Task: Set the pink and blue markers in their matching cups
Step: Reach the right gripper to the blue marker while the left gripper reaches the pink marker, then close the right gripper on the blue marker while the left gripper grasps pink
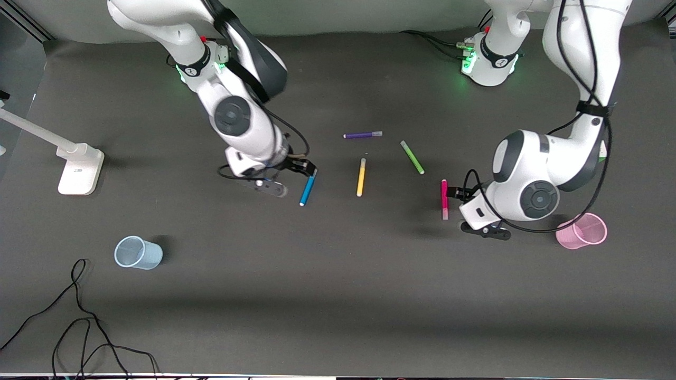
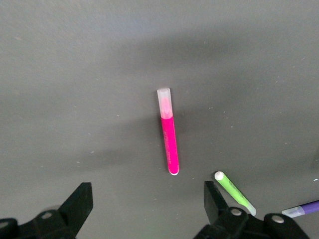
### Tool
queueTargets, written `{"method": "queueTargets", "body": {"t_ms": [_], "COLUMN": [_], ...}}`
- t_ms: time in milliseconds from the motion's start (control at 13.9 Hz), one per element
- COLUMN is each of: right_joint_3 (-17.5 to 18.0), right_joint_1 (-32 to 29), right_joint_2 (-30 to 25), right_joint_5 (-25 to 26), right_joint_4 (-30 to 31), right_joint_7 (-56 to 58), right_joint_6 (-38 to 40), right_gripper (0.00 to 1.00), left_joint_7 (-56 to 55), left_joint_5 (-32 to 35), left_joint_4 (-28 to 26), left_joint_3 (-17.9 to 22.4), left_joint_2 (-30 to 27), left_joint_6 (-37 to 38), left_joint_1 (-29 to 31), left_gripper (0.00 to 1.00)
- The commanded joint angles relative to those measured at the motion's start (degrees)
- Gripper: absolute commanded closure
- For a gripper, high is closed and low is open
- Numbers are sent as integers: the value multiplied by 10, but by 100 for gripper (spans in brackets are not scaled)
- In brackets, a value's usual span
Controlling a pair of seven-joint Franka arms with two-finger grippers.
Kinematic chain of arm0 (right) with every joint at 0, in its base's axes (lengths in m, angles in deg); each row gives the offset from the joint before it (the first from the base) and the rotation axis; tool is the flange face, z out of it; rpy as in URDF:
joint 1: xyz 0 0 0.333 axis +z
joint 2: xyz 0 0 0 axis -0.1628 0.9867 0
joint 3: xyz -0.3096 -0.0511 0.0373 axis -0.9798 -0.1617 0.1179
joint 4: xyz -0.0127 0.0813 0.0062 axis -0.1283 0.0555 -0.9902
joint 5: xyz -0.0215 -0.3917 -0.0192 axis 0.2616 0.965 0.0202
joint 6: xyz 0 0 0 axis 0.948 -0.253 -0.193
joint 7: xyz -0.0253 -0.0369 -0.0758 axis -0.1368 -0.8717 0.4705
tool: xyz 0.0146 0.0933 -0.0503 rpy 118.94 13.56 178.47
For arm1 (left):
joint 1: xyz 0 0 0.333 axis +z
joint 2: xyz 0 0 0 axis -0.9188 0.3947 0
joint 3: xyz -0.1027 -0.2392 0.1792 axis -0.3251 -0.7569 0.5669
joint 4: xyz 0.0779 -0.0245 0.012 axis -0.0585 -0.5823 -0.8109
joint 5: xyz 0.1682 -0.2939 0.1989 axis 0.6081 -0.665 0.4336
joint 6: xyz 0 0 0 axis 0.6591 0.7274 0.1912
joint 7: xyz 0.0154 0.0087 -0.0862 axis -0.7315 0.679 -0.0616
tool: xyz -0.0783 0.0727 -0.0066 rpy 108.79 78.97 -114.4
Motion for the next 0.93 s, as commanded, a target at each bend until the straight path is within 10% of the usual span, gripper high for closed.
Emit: {"method": "queueTargets", "body": {"t_ms": [0,431,862], "right_joint_3": [-2,-4,-16], "right_joint_1": [10,13,10], "right_joint_2": [37,91,130], "right_joint_5": [41,79,124], "right_joint_4": [27,83,83], "right_joint_7": [-41,-48,-60], "right_joint_6": [-64,-186,-236], "right_gripper": [0,2,33], "left_joint_7": [-57,-76,-75], "left_joint_5": [-8,-8,-8], "left_joint_4": [-16,-76,-128], "left_joint_3": [4,4,4], "left_joint_2": [0,29,35], "left_joint_6": [-15,-134,-214], "left_joint_1": [-21,-44,-57], "left_gripper": [1,1,2]}}
